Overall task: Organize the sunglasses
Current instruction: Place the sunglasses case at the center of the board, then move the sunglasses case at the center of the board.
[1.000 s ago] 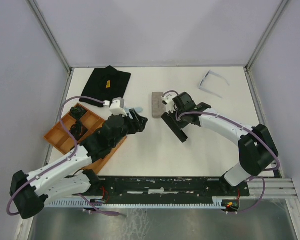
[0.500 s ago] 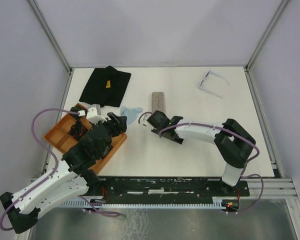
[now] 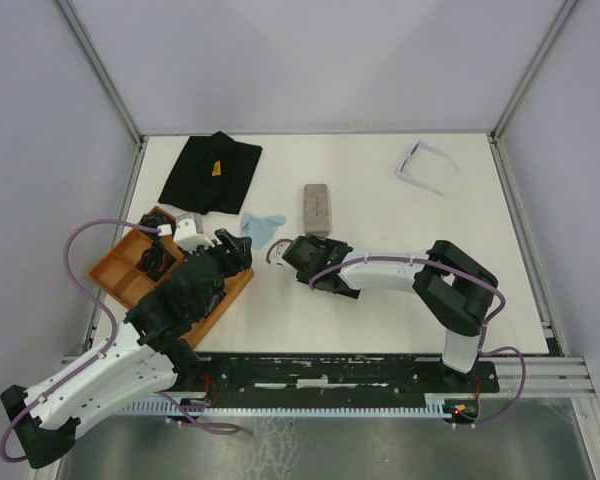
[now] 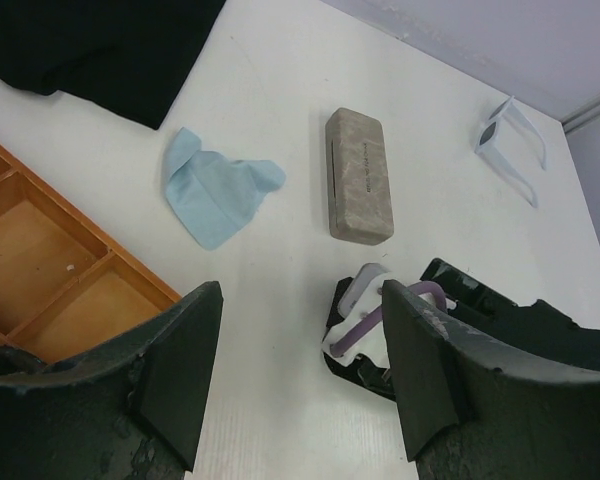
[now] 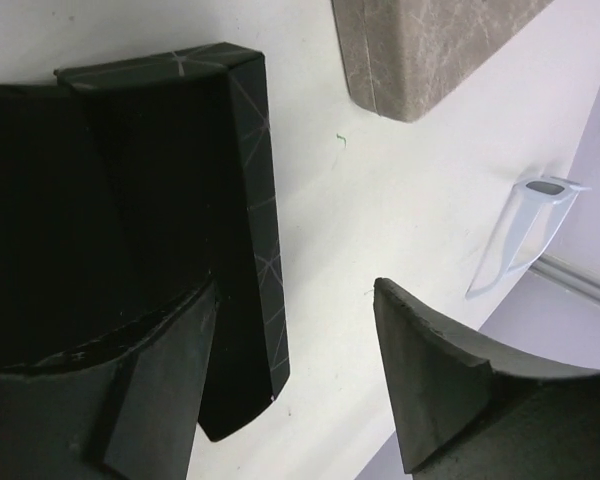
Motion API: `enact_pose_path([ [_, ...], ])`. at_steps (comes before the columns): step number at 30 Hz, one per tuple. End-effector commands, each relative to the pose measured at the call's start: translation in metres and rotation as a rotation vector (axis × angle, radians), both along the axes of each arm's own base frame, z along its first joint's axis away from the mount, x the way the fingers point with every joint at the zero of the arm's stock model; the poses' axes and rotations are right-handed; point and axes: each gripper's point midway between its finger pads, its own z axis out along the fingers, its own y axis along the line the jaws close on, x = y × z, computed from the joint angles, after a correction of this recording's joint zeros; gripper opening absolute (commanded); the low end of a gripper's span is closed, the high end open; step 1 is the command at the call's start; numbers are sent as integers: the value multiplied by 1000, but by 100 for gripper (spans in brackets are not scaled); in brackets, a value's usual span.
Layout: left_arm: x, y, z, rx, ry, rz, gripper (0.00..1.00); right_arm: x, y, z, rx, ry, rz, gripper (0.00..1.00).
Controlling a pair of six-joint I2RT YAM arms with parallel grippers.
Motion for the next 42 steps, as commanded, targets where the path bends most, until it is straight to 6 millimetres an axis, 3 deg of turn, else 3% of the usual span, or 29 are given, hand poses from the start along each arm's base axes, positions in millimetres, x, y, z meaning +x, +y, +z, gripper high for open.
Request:
enact_pose_path([
  [1, 5, 4, 5, 2, -23, 30, 72, -3, 4, 40, 151, -71, -43, 74],
  [6, 8, -8, 2, 5, -18, -12, 72, -16, -4, 71, 373, -93, -165, 79],
  [9, 11, -21, -3, 14, -6, -58, 72, -21, -24, 81, 565, -136, -381, 83],
  [14, 16, -43, -20, 46, 45, -129, 72, -33, -78, 61, 855, -108, -834, 81],
  [16, 16, -51, -25, 47, 57, -159, 72, -40, -88, 47, 937, -67, -940, 79],
  [22, 18, -62, -33, 55, 77, -199, 72, -45, -88, 13, 1011, 46, -1078, 74],
  [27, 18, -63, -35, 58, 82, -202, 72, -36, -77, 4, 1050, 101, -1091, 71],
  [36, 18, -63, -37, 60, 86, -203, 72, -33, -80, -13, 973, 107, -1107, 60],
  [42, 18, -63, -38, 55, 86, -200, 72, -34, -80, -13, 980, 115, -1110, 38],
])
